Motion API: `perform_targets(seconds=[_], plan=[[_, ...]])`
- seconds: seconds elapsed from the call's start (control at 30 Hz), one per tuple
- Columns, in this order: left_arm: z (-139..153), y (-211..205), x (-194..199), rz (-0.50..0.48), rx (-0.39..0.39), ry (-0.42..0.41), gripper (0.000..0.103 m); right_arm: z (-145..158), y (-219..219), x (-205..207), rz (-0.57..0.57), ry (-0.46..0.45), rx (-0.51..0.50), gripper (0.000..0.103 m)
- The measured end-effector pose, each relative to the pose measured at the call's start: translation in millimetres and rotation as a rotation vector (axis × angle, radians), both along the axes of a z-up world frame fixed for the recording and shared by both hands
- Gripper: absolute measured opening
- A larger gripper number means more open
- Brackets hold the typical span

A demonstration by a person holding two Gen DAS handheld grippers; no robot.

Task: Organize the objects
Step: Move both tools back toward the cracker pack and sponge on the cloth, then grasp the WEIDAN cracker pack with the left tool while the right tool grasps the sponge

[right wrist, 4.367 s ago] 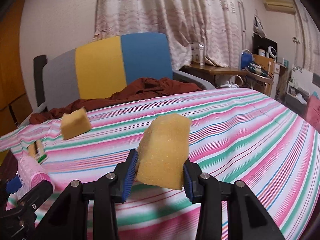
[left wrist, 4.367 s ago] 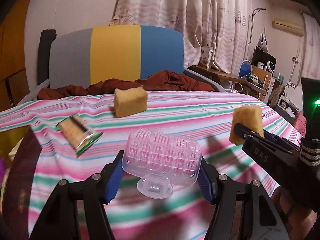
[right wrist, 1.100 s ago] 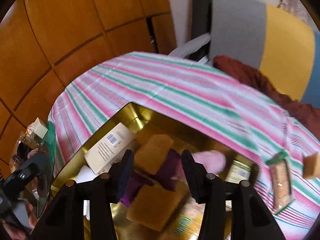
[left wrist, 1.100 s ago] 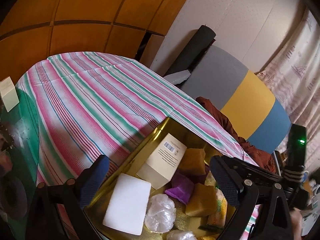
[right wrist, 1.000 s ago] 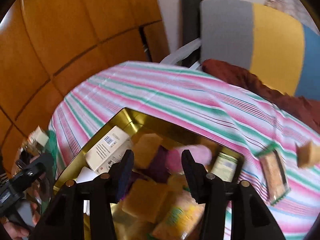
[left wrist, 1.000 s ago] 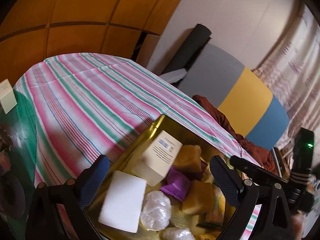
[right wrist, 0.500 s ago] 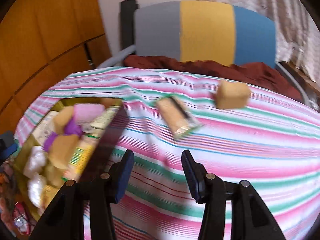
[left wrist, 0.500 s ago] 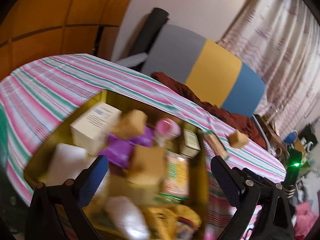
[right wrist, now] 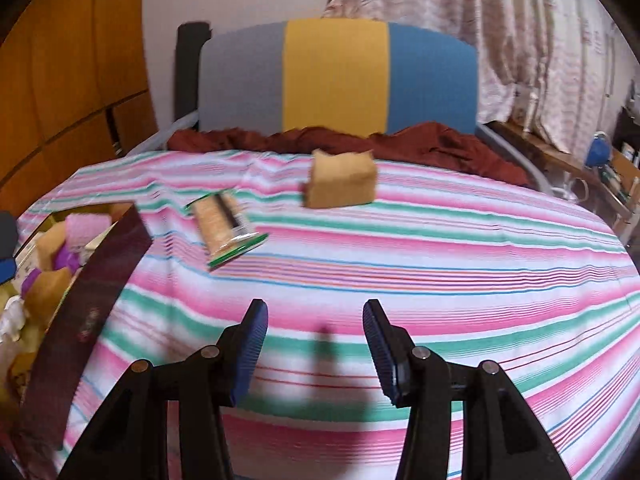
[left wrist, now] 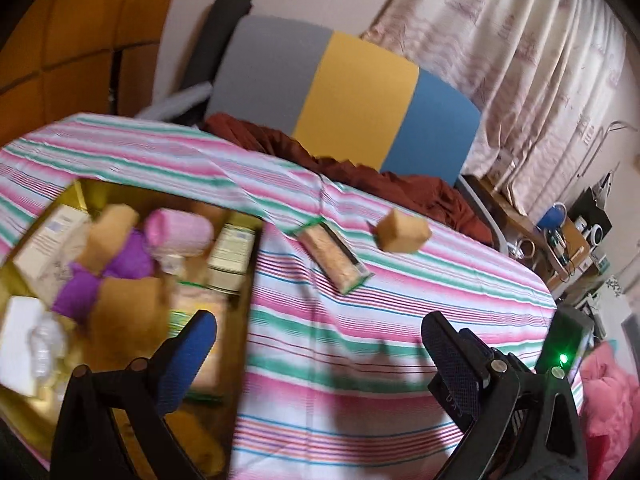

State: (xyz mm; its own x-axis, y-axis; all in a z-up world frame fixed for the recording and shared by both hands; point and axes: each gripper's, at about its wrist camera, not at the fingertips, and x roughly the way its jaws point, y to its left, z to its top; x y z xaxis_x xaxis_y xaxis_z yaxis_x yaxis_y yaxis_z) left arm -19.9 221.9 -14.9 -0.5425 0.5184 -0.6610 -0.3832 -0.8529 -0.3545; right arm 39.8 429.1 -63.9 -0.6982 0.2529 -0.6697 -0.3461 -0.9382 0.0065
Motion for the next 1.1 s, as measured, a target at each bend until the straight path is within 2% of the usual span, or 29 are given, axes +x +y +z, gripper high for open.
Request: perform_targets(seconds=[0.2,0.33,0.47,0.6,0.67,0.73,0.83,0.9,1.0,1.1], plan=[[-9,46,-11,-0.026,-0.046,0.006,0.103,-6,24,12,-0.105,0.045,0.060,0.050],[-16,82,-28,-0.063,-0.063,0.020,0.103,-6,41,25,-0.188,0.103,0.012,0.050],[-35,107,-54,-0.013,-0.090,-0.050,0.103,-3,42,36,-0.220,0.158,0.016,0.050],[-54,127,-82,0.040,-0.177,-0.092,0.101,0,34,41,-0.226,0.193,0.062,0.050],[-63,140,-95,0.044,-0.266,-0.094,0.101,0,31,39,-0.210,0.196,0.078,0.050],[-72,149,-104,0.045,-0.327,-0.092,0.098,-1,31,39,-0.212,0.196,0.085,0.050],[-83,152,-115,0.053,-0.351,-0.088,0.093,-1,32,40,-0.224,0.201,0.085,0.050],[-89,153,-120,0.048,-0.352,-0.084,0.073,-2,35,40,-0.229,0.200,0.073,0.050],[-91,160,-117,0.016,-0.392,-0.004,0.064,-7,43,39,-0.254,0.178,0.038,0.050],[-93,155,-108,-0.007,-0.372,0.059,0.055,-12,52,40,-0.289,0.161,-0.005,0.050]])
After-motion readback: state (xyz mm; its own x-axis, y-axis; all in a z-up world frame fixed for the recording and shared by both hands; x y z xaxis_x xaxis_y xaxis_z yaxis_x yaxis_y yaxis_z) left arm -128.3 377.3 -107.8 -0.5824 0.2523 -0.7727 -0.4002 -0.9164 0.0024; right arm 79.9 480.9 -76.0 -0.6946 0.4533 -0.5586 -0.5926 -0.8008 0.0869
